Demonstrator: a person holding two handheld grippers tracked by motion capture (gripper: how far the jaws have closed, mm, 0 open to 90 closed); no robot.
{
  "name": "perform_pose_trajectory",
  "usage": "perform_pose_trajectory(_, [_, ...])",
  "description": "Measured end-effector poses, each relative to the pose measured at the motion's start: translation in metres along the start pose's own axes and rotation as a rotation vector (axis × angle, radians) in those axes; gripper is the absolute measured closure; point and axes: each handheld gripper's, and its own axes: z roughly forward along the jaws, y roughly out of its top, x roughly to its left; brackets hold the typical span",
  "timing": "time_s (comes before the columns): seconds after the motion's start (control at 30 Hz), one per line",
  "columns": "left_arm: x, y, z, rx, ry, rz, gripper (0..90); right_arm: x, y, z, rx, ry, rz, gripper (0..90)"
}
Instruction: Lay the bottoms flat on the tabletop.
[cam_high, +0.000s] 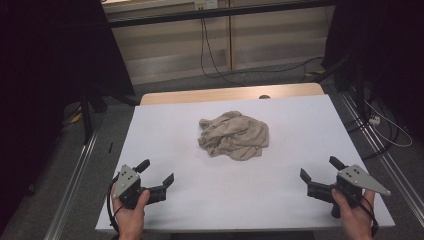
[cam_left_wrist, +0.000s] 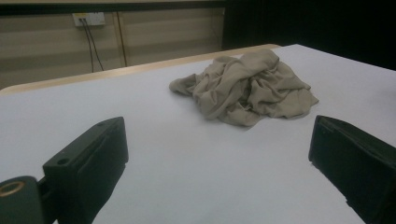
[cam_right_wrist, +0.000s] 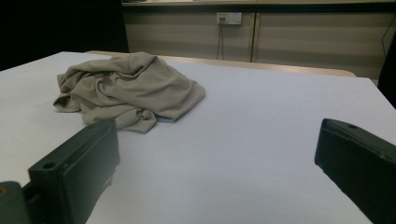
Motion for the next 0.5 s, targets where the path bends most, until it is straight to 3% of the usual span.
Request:
perform_pose_trajectory(0.13, [-0.0023, 0.0003, 0.0009, 0.030, 0.027, 0.029, 4.8, -0.0002, 0.0000, 0.0000, 0.002, 0.010, 0.001, 0.0])
perform_pose_trajectory(0.5, [-0.0053, -0.0013, 0.0045, 0.065, -0.016, 0.007, 4.9, 0.0009, -0.0002, 0.0069, 0.031, 0.050, -0.010, 0.9])
